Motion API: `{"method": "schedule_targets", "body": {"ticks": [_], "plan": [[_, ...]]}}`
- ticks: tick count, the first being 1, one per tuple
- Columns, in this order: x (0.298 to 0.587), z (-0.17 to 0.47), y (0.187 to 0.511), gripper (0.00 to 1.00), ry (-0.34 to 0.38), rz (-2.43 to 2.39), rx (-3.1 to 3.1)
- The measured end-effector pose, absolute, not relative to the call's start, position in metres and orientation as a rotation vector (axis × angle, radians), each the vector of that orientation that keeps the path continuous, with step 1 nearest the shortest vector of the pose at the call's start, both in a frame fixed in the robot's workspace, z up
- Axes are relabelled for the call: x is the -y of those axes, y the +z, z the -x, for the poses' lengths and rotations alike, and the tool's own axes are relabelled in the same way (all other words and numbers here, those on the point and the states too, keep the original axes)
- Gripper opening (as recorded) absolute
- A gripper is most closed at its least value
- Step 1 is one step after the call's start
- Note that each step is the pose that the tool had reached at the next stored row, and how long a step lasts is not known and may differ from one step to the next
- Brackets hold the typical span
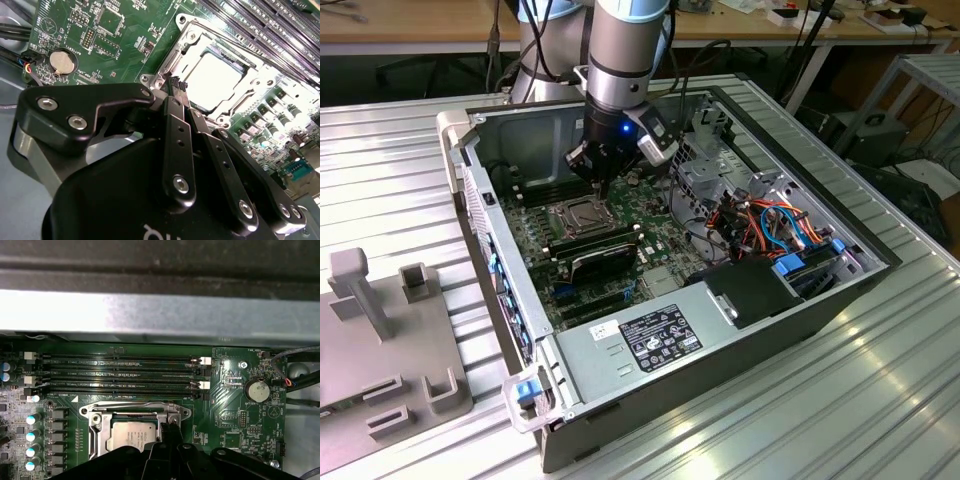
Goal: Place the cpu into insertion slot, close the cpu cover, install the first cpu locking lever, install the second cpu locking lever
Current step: 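Install the second cpu locking lever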
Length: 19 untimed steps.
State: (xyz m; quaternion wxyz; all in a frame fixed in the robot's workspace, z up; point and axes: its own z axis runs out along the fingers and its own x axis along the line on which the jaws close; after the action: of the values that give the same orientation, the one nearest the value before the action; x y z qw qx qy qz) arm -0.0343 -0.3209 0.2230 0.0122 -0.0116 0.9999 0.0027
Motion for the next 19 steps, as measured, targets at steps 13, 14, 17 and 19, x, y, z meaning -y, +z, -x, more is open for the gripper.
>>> {"method": "schedule_targets", "body": {"ticks": [13, 14, 17, 19], "plan": [[0.3281, 0.0332, 0.2261, 0.11, 0.009, 0.028, -3.127], [0.3281, 0.0332, 0.2261, 0.11, 0.009, 0.028, -3.127], [0.3281, 0.0333, 0.2262, 0.11, 0.009, 0.028, -3.127], [0.3282, 0.0333, 0.2262, 0.11, 0.009, 0.028, -3.127]]}}
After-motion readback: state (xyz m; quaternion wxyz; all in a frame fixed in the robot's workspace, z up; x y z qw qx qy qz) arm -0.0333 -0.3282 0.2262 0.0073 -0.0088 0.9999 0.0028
